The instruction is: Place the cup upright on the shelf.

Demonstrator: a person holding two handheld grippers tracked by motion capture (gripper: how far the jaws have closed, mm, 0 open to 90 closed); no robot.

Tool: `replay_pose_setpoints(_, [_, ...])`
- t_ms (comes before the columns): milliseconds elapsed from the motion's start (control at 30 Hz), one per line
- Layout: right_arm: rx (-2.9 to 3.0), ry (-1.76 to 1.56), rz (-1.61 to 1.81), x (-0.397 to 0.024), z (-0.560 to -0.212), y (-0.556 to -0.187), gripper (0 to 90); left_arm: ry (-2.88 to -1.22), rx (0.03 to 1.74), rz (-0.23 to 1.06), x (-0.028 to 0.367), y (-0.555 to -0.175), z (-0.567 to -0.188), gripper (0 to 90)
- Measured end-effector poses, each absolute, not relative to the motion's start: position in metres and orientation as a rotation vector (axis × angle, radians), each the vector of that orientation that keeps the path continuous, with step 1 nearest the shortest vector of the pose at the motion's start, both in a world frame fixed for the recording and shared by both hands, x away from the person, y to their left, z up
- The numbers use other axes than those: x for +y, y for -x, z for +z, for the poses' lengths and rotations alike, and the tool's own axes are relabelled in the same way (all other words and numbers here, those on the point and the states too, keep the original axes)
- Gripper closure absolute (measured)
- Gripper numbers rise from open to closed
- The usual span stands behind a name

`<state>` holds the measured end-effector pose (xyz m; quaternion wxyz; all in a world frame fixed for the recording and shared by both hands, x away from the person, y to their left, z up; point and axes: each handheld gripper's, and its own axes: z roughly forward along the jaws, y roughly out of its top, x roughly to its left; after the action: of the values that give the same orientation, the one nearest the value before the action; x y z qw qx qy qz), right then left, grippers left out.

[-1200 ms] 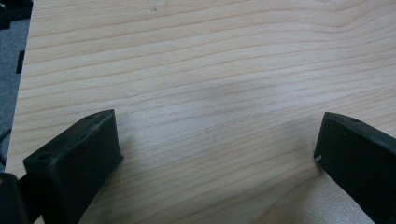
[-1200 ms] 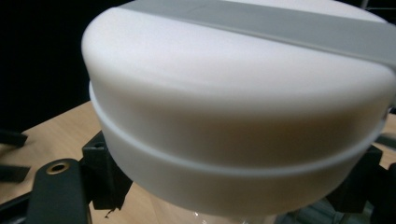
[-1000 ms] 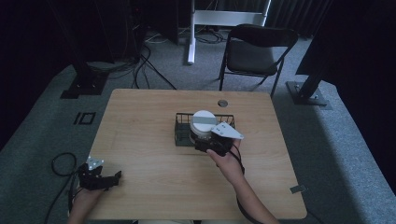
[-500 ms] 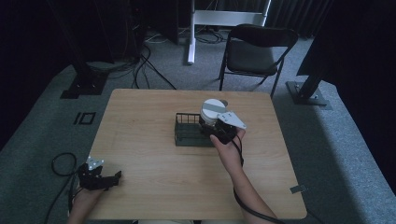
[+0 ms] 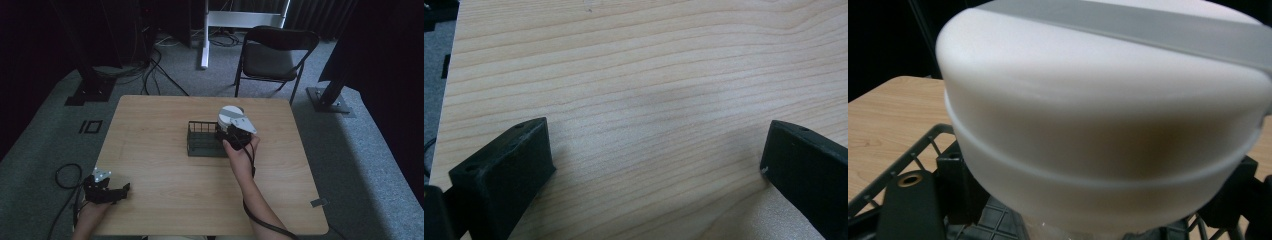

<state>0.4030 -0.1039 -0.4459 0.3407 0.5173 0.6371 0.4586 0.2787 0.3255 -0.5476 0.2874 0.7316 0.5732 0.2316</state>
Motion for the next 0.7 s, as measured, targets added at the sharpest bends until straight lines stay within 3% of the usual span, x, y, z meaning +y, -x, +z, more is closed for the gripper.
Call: replay_pose_setpoints(700, [1.73, -1.446, 1.042, -0.087, -0.459, -0.419, 18.5, -1.954, 1.531, 0.619, 0.325, -0.279, -0.548, 0.5])
